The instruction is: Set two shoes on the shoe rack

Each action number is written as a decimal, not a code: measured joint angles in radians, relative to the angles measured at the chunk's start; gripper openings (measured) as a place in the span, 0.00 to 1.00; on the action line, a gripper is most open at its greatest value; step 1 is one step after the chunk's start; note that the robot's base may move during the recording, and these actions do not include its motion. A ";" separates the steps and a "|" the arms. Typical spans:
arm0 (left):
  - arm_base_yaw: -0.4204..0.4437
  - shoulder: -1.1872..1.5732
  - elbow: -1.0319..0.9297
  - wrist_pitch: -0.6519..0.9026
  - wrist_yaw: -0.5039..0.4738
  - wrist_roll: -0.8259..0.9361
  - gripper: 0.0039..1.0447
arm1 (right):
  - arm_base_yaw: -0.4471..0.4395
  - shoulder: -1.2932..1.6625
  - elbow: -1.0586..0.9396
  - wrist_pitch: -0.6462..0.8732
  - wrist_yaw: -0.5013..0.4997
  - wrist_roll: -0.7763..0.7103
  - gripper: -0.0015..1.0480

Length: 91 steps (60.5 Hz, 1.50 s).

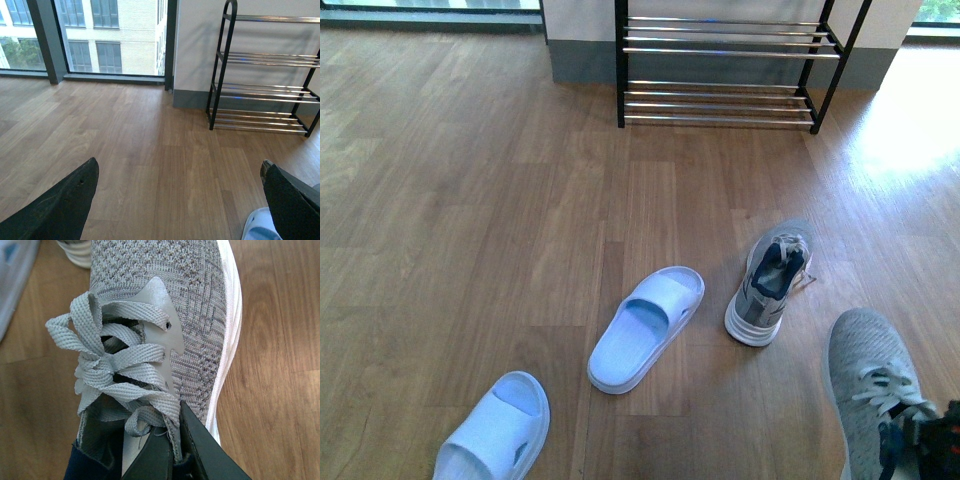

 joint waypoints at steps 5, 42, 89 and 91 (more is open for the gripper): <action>0.000 0.000 0.000 0.000 0.000 0.000 0.91 | -0.016 -0.182 -0.059 -0.079 -0.027 0.002 0.01; 0.000 0.000 0.000 0.000 0.000 0.000 0.91 | -0.095 -1.493 -0.173 -0.800 -0.159 0.046 0.01; 0.000 0.000 0.000 0.000 0.000 0.000 0.91 | -0.096 -1.496 -0.174 -0.800 -0.163 0.046 0.01; 0.000 0.000 0.000 0.000 0.000 0.000 0.91 | -0.097 -1.497 -0.174 -0.800 -0.163 0.046 0.01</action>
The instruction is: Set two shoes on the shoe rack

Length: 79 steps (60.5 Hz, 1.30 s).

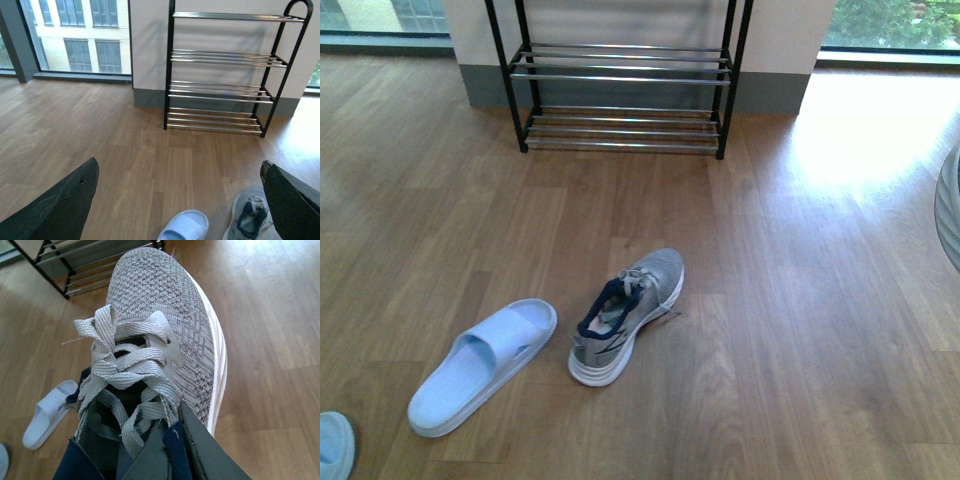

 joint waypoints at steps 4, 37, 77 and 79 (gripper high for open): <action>0.000 0.000 0.000 0.000 0.000 0.000 0.91 | 0.000 0.000 0.000 0.000 0.000 0.000 0.01; -0.147 0.740 0.245 0.057 -0.308 0.122 0.91 | -0.002 0.000 0.000 -0.001 0.003 0.000 0.01; -0.374 2.391 1.086 0.188 -0.374 0.491 0.91 | -0.002 0.000 0.000 -0.001 0.004 0.000 0.01; -0.378 2.429 1.114 0.173 -0.380 0.489 0.91 | -0.002 0.000 0.000 -0.001 0.004 0.000 0.01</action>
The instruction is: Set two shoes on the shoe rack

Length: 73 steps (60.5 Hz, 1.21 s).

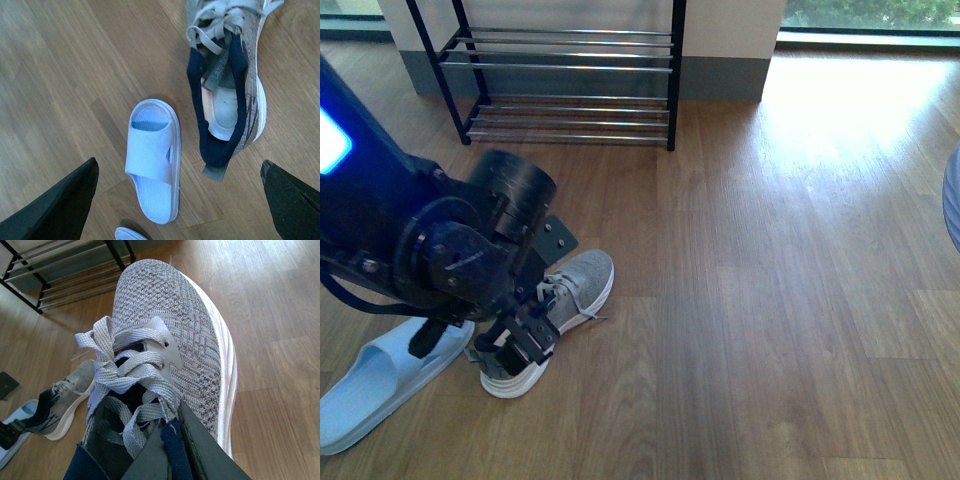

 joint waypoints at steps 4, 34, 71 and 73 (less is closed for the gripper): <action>-0.008 0.084 0.066 -0.034 -0.006 -0.023 0.91 | 0.000 0.000 0.000 0.000 0.000 0.000 0.01; -0.031 0.394 0.388 -0.154 -0.011 -0.257 0.91 | 0.000 0.000 0.000 0.000 0.000 0.000 0.01; -0.032 0.469 0.482 -0.199 0.015 -0.449 0.22 | 0.000 0.000 0.000 0.000 0.000 0.000 0.01; -0.032 0.468 0.482 -0.199 0.019 -0.455 0.19 | 0.000 0.000 0.000 0.000 0.000 0.000 0.01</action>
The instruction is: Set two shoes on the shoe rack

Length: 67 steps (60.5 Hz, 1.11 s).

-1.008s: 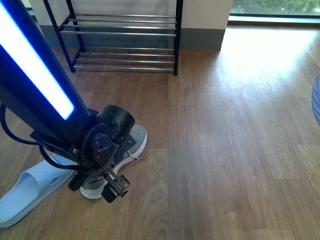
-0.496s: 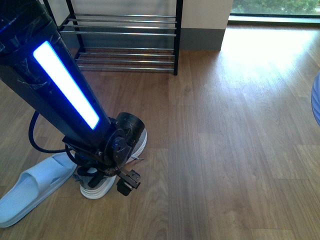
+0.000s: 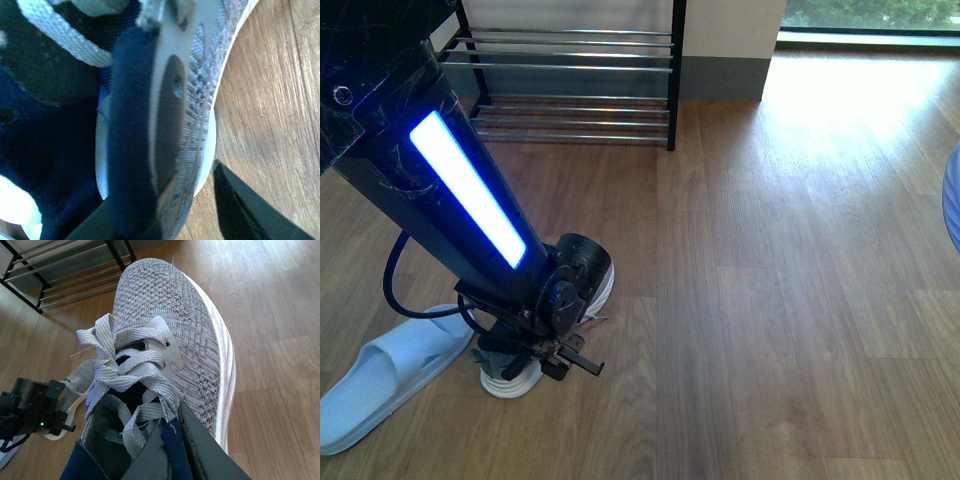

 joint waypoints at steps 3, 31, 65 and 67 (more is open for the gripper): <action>0.002 -0.004 0.000 -0.004 0.006 -0.020 0.12 | 0.000 0.000 0.000 0.000 0.000 0.000 0.01; 0.043 -0.343 -0.221 0.105 0.127 -0.326 0.01 | 0.000 0.000 0.000 0.000 0.000 0.000 0.01; -0.043 -1.423 -0.908 0.173 0.111 -0.213 0.01 | 0.000 0.000 0.000 0.000 0.000 0.000 0.01; -0.049 -1.485 -0.934 0.152 0.101 -0.207 0.01 | 0.000 0.000 0.000 0.000 0.000 0.000 0.01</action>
